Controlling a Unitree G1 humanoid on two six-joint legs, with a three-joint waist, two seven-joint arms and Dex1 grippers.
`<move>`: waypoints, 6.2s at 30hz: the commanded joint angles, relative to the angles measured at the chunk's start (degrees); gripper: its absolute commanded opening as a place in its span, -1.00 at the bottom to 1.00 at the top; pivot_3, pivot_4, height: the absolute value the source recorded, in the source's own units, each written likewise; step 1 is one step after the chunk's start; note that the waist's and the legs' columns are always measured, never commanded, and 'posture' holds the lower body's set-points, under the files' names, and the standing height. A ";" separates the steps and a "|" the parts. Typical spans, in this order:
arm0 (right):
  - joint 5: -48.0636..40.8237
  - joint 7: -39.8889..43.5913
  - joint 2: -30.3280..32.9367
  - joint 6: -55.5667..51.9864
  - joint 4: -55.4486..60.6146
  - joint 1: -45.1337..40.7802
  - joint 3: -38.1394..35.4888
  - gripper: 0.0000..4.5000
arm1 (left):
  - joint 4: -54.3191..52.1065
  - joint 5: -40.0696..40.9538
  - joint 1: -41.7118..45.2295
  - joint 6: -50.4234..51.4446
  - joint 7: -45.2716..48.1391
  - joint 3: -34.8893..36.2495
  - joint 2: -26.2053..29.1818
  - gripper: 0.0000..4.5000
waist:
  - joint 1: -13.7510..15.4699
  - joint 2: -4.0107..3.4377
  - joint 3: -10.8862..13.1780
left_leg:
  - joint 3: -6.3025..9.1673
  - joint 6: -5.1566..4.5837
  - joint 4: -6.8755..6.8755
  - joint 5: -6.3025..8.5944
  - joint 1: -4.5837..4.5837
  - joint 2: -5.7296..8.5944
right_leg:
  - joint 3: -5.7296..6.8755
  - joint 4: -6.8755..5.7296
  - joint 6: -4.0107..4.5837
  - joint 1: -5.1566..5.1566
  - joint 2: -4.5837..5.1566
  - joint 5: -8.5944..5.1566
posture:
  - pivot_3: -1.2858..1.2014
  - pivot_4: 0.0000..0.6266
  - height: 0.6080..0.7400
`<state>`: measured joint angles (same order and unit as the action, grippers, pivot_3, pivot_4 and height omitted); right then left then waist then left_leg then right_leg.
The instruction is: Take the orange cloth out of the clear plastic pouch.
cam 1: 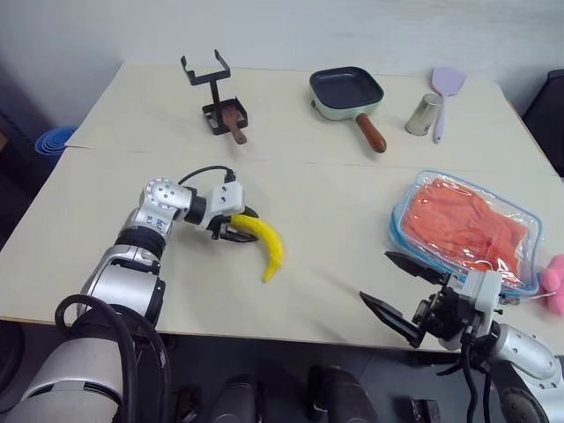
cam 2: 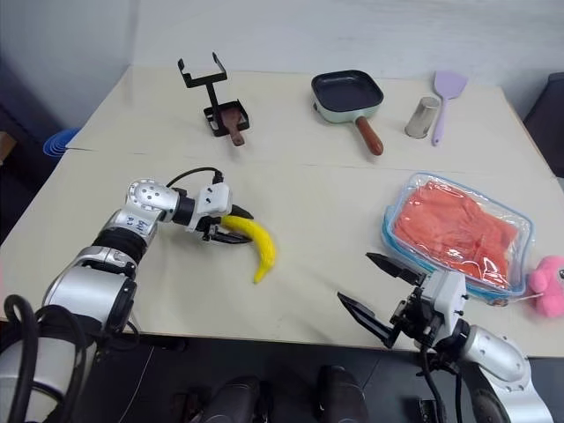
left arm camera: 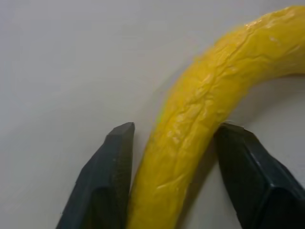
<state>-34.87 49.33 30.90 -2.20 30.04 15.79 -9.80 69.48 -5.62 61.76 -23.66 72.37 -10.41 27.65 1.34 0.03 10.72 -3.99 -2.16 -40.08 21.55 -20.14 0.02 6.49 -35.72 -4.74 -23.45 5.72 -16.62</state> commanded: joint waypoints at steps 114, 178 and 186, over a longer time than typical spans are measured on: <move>-4.24 34.09 27.01 -42.11 -18.05 -32.58 3.88 -0.99 | -94.70 38.80 -69.26 37.17 -13.49 22.18 11.19 1.00 | -1.30 -0.72 0.26 | 1.01 0.31 0.13 -0.33 -0.13 0.20 | -0.15 0.12 0.35 0.07 0.49 -0.19 | 0.03 -0.52 1.00; 32.40 26.79 8.96 51.35 -75.17 -58.03 19.76 -0.99 | -85.90 45.75 -51.44 78.26 -30.11 21.40 8.53 -0.94 | -1.65 -0.55 0.33 | 1.15 0.52 0.08 -0.45 0.19 -0.01 | -0.14 0.16 0.24 0.62 0.09 -0.12 | 0.03 -0.52 1.00; 31.02 27.88 9.47 53.56 -77.52 -57.72 19.25 -0.99 | -72.46 40.61 -48.25 69.75 -41.31 34.33 8.15 -0.94 | -1.67 -0.55 0.34 | 1.18 0.53 0.08 -0.45 0.19 0.00 | -0.10 0.15 0.24 0.62 0.11 -0.13 | 0.03 -0.52 1.00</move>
<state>-2.31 76.91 38.75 50.49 -47.22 -41.94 10.93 -4.97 37.08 12.39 50.50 34.81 19.67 36.06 -0.33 -0.52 11.05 -2.80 -1.63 -40.01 21.10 -19.96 0.02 6.40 -35.60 -4.49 -22.83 5.85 -16.75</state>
